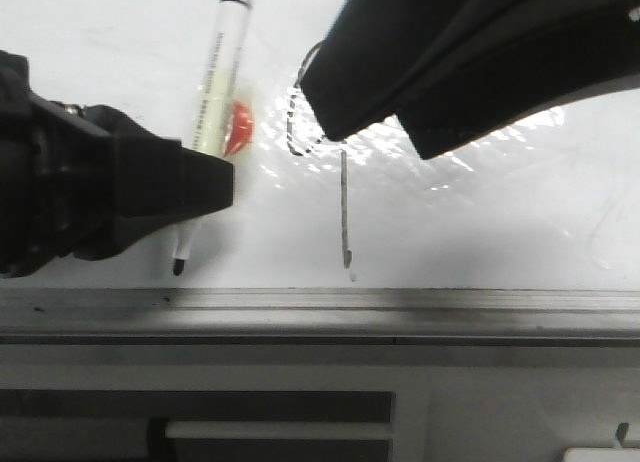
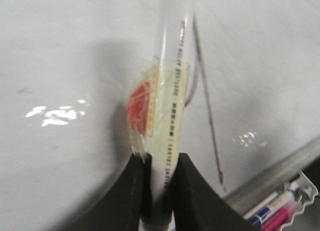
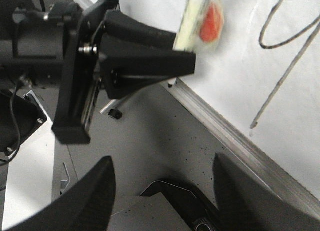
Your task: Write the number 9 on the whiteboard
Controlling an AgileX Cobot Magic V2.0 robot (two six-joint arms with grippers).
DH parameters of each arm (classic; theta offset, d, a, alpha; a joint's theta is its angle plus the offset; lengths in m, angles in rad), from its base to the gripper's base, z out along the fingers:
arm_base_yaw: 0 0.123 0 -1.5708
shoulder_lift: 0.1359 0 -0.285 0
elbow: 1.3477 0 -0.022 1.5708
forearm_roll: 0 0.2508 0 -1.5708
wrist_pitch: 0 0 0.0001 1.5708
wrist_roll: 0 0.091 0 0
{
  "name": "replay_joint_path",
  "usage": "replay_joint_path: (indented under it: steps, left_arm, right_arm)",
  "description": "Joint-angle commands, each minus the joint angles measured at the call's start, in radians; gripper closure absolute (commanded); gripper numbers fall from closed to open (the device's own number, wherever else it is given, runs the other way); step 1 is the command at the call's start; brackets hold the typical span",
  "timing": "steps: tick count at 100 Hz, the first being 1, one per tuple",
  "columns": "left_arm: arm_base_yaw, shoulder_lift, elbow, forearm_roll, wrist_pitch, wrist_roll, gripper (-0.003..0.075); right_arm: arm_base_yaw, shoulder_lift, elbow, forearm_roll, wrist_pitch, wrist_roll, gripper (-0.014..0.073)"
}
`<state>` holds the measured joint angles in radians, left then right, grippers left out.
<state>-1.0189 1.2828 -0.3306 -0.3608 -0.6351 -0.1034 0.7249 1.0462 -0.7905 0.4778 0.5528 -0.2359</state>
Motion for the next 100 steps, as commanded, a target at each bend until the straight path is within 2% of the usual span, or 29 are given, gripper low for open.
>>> replay_joint_path:
  steps: [1, 22, 63, 68, 73, 79, 80, 85, 90, 95, 100]
  left_arm:
    - [-0.004, -0.016, -0.037, -0.077, -0.064, -0.025, 0.0741]
    - [-0.004, -0.003, -0.071, -0.186, -0.023, -0.019, 0.0741]
    - [-0.004, 0.001, -0.072, -0.186, -0.007, -0.019, 0.073]
    - [-0.004, 0.001, -0.072, -0.186, -0.007, -0.019, 0.0693]
    - [-0.004, 0.001, -0.072, -0.185, -0.007, -0.019, 0.0624]
    - [-0.004, -0.004, -0.072, -0.185, -0.007, -0.019, 0.0485]
    - [-0.004, -0.006, -0.072, -0.185, -0.007, -0.019, 0.0485]
    - [-0.004, -0.013, -0.07, -0.185, -0.007, -0.019, 0.0369]
    - [-0.004, -0.022, -0.07, -0.185, -0.007, -0.019, 0.0288]
    - [-0.004, -0.035, -0.07, -0.185, -0.005, -0.019, 0.0239]
    - [-0.004, -0.048, -0.07, -0.185, -0.005, -0.016, 0.0226]
  right_arm:
    - [0.003, -0.011, -0.033, 0.009, -0.041, -0.007, 0.0216]
    - [0.003, -0.011, -0.033, 0.009, -0.034, -0.007, 0.0216]
    - [0.003, -0.011, -0.033, 0.011, -0.018, -0.007, 0.0216]
    - [0.003, -0.011, -0.033, 0.012, -0.018, -0.007, 0.0216]
    - [0.003, -0.011, -0.033, 0.012, -0.018, -0.007, 0.0216]
    - [0.003, -0.011, -0.033, 0.012, -0.014, -0.007, 0.0216]
    - [0.003, -0.011, -0.033, 0.012, -0.016, -0.007, 0.0216]
    - [0.003, -0.011, -0.033, 0.012, -0.016, -0.007, 0.0216]
    - [0.003, -0.011, -0.033, 0.012, -0.016, -0.007, 0.0216]
    - [0.003, -0.011, -0.033, 0.012, -0.016, -0.007, 0.0216]
    - [0.003, -0.011, -0.033, 0.012, -0.016, -0.007, 0.0216]
